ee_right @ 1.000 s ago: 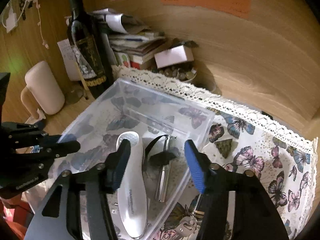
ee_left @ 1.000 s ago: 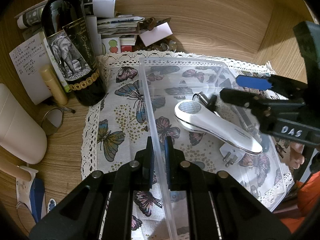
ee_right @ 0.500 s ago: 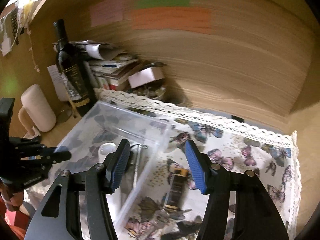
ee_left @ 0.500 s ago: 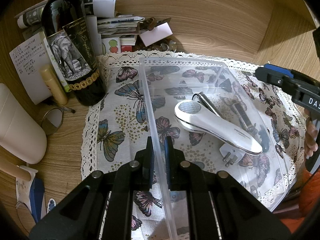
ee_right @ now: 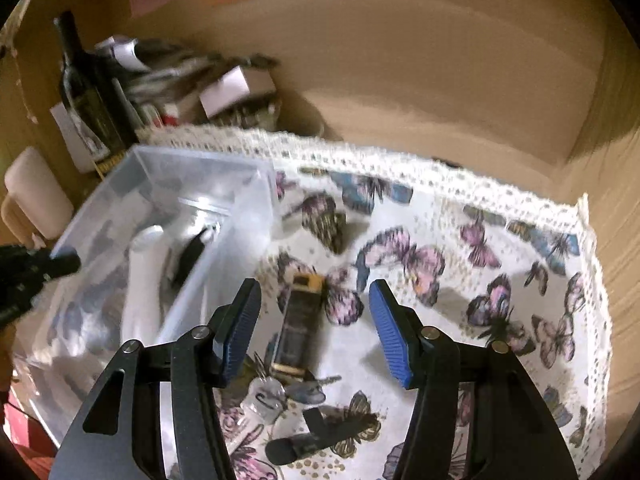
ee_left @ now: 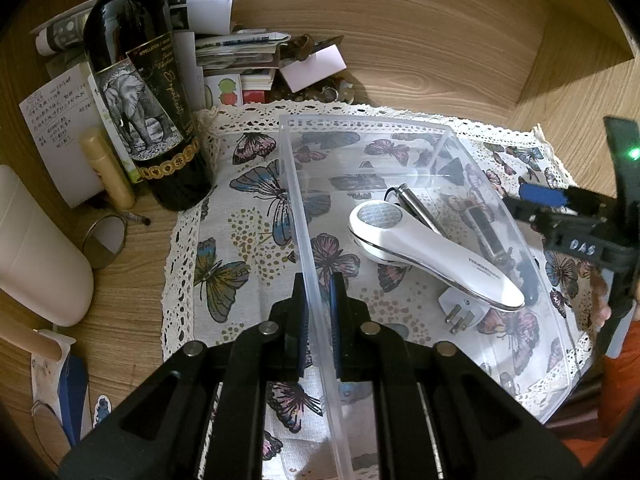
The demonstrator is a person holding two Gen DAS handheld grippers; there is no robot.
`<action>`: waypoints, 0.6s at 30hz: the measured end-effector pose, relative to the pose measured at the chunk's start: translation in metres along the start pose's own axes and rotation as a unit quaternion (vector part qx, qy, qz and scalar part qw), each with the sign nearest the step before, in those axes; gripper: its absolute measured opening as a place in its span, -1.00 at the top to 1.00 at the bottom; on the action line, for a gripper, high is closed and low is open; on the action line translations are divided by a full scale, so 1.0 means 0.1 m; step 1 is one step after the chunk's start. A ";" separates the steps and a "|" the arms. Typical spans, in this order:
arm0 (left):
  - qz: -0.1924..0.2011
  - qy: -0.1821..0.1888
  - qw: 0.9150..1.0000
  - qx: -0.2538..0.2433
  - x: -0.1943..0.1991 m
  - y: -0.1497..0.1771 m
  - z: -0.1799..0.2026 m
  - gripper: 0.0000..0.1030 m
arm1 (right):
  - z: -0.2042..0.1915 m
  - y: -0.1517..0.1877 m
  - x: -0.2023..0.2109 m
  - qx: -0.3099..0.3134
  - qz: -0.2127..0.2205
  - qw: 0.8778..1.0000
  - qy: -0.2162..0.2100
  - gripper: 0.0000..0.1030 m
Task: Organize rigid objects
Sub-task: 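Grasp the black-and-gold lighter with the right tool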
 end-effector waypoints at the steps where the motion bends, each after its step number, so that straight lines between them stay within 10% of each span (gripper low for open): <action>1: 0.000 0.000 1.000 0.000 0.00 0.00 0.00 0.82 | 0.00 0.03 -0.03 -0.001 -0.006 1.000 -0.001 0.02; 18: 0.000 0.002 1.000 0.003 0.00 0.00 -0.01 0.82 | -0.07 0.24 -0.31 0.004 -0.053 0.999 -0.012 0.58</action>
Point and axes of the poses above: each gripper's, at about its wrist camera, not at the fingertips, and x roughly against the way its jaws point, z to its right, y to its underside, the point moved 1 cm from there along -x, roughly the way its jaws point, and after that the axes turned 15 degrees about z, right-handed, at the moved point
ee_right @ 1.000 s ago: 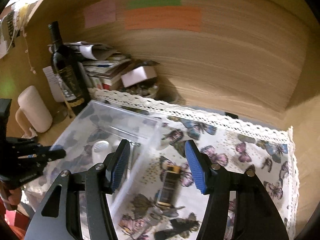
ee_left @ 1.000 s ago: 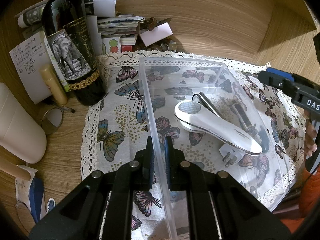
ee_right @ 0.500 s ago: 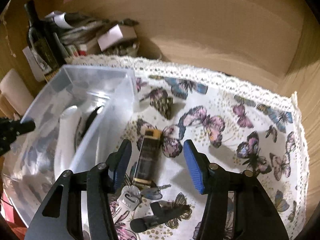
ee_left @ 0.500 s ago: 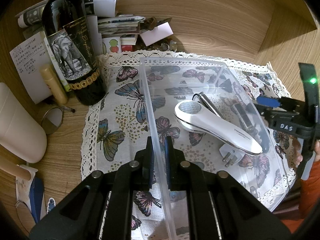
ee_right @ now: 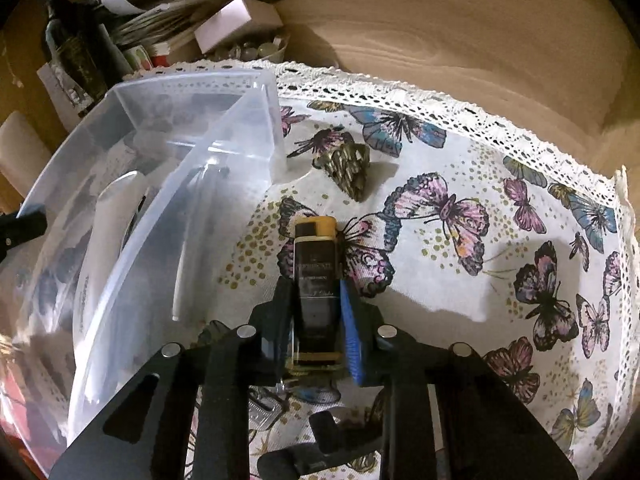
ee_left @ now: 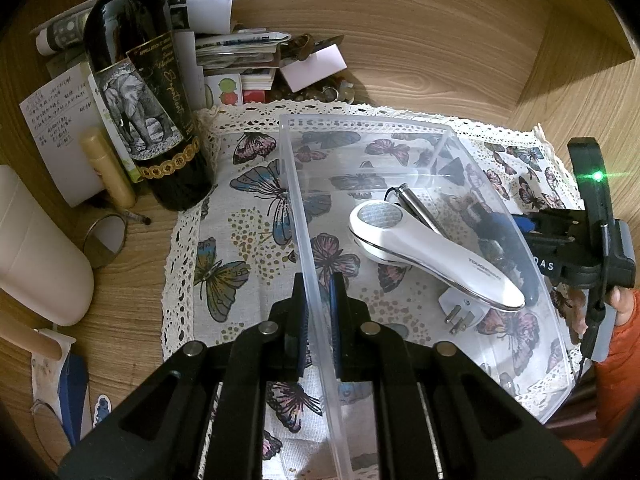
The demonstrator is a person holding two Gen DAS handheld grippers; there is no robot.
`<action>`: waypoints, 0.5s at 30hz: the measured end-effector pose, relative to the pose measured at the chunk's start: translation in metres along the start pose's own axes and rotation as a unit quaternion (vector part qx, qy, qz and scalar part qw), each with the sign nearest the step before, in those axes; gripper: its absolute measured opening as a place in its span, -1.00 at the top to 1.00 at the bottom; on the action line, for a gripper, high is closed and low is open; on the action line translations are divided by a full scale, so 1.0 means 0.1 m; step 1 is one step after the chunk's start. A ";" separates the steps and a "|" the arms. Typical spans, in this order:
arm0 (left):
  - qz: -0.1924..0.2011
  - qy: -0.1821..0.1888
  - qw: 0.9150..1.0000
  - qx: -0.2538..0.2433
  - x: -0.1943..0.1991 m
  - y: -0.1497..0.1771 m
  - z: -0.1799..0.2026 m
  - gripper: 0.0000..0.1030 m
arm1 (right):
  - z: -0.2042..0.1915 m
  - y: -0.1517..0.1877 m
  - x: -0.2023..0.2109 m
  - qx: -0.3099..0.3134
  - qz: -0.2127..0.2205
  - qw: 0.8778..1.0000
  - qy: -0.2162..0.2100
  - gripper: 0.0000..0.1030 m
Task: Organize rigid objects
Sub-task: 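Grasp the black-and-gold lighter with the right tool, then carry the lighter into the box and open the right tool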
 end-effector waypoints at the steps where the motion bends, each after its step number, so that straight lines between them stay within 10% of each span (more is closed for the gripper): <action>1: 0.000 0.000 1.000 0.000 0.00 0.00 0.00 0.82 | 0.00 -0.01 0.02 -0.001 0.005 1.000 0.001 0.58; 15: 0.000 -0.001 1.000 0.000 0.00 0.00 0.00 0.82 | -0.11 -0.43 0.68 0.016 0.104 0.994 -0.002 0.58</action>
Point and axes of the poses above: each gripper's, at about its wrist camera, not at the fingertips, and x roughly against the way its jaws point, z to its right, y to its underside, the point moved 1 cm from there along -x, roughly the way its jaws point, and after that the axes turned 15 degrees about z, right-handed, at the moved point
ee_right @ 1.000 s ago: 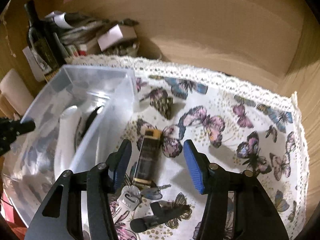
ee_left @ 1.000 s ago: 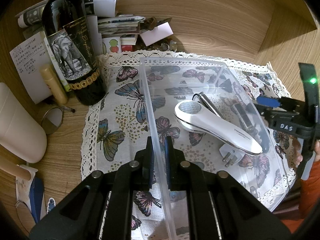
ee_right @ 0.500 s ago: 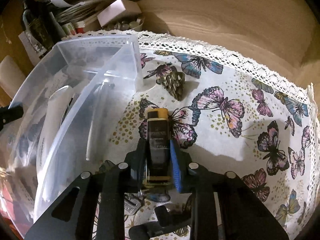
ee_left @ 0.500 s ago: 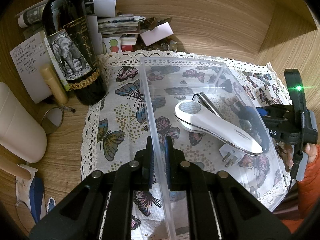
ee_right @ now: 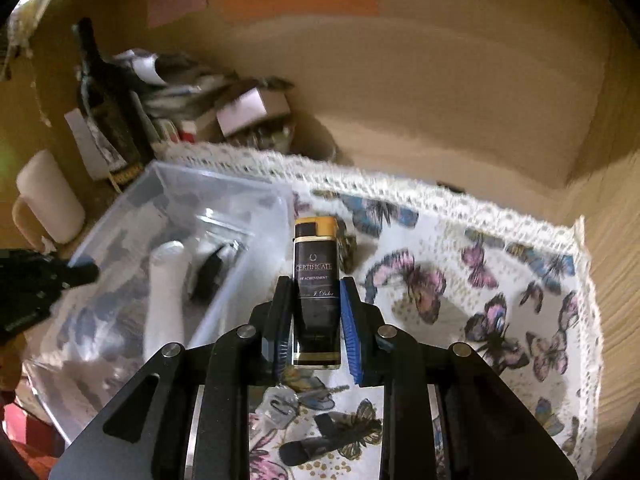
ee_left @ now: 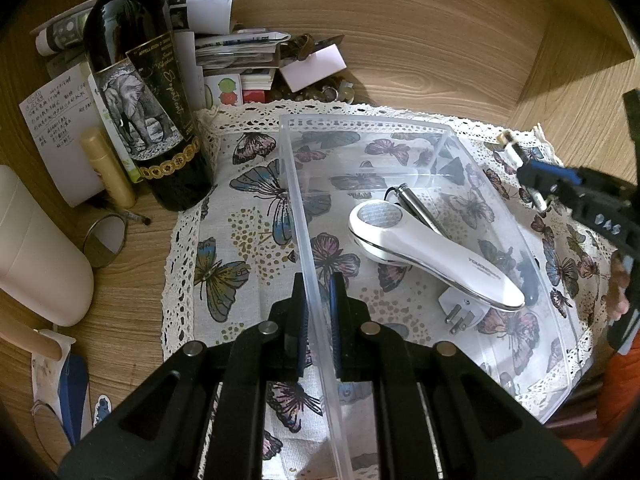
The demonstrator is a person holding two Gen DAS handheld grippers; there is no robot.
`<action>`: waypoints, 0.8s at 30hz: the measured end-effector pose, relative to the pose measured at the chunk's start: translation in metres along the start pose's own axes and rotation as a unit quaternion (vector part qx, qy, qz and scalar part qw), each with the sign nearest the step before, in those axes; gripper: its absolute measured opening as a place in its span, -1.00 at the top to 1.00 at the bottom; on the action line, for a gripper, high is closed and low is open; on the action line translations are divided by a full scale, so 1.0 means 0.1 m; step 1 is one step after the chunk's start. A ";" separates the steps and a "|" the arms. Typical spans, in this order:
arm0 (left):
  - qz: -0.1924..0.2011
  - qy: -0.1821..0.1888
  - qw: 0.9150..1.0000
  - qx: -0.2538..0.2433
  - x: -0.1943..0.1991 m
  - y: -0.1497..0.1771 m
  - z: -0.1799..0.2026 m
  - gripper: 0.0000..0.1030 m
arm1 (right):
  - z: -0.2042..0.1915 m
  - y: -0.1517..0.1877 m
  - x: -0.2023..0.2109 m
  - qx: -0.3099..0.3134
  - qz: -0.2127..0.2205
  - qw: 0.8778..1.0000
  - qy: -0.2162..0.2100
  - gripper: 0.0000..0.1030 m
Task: Organize rigid objects
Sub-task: 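Carry the lighter into the box and open the right tool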
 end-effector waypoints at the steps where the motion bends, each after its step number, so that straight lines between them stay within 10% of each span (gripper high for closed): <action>1: 0.000 0.000 1.000 0.000 0.00 0.00 0.00 0.82 | -0.03 -0.04 -0.02 0.001 0.006 1.000 -0.003 0.58; 13: 0.000 0.000 1.000 0.001 0.00 0.00 0.00 0.82 | -0.40 -0.26 0.11 0.030 0.047 0.997 -0.048 0.58; 24: 0.001 0.001 1.000 0.000 0.00 0.01 0.00 0.82 | -0.62 -0.10 -0.29 0.048 -0.007 0.996 -0.072 0.58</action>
Point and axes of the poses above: each gripper's, at about its wrist camera, not at the fingertips, and x roughly against the way its jaws point, z to its right, y to its underside, the point moved 1 cm from there along -x, roughly the way its jaws point, and after that the axes turned 15 degrees about z, right-handed, at the moved point
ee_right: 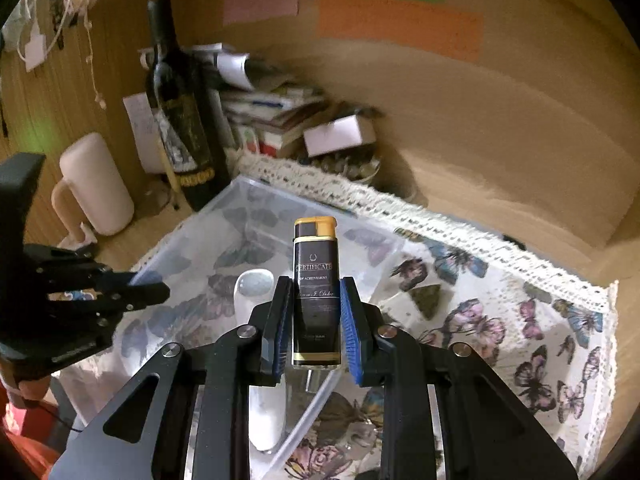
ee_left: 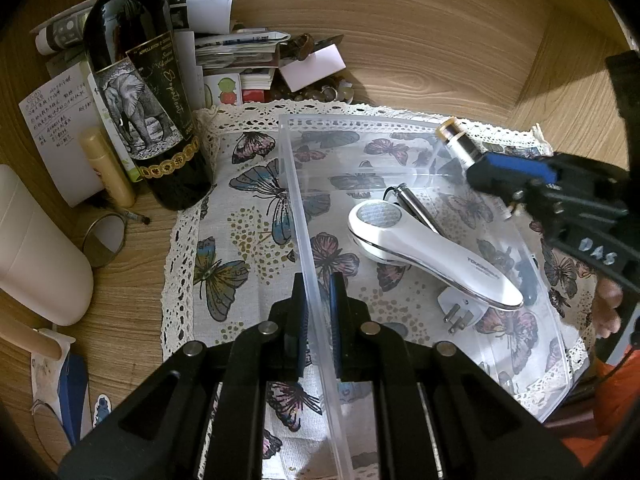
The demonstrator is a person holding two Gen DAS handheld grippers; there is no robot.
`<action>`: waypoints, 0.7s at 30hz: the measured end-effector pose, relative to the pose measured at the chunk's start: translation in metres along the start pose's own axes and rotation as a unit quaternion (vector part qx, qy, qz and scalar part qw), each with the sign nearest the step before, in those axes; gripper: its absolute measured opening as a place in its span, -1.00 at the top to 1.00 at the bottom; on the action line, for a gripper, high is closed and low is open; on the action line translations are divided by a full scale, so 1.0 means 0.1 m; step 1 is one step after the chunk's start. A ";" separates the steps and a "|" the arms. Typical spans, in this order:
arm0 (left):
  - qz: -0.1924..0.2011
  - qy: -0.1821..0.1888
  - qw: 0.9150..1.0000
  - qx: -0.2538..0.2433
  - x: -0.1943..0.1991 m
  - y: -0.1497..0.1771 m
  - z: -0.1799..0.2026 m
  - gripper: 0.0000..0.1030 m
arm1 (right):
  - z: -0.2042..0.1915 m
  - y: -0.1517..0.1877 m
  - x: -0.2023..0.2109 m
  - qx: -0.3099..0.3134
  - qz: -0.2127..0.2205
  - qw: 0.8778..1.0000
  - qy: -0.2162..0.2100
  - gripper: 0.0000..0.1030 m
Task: Organize rigid objects
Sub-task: 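Carry the lighter into the box and open the right tool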
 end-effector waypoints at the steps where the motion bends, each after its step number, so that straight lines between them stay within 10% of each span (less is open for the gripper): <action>1: 0.000 0.000 1.000 0.000 0.00 0.00 0.00 0.82 | 0.00 0.02 -0.03 0.000 -0.005 1.000 -0.002 0.58; 21: 0.000 0.000 1.000 0.000 0.01 0.01 0.00 0.82 | 0.03 0.05 -0.05 0.000 -0.014 1.000 -0.001 0.50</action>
Point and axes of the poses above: each gripper's, at about its wrist camera, not at the fingertips, and x roughly against the way its jaws point, z to its right, y to its underside, the point moved 1 cm from there along -x, roughly the way its jaws point, and after that the axes turned 15 degrees about z, right-handed, at the moved point
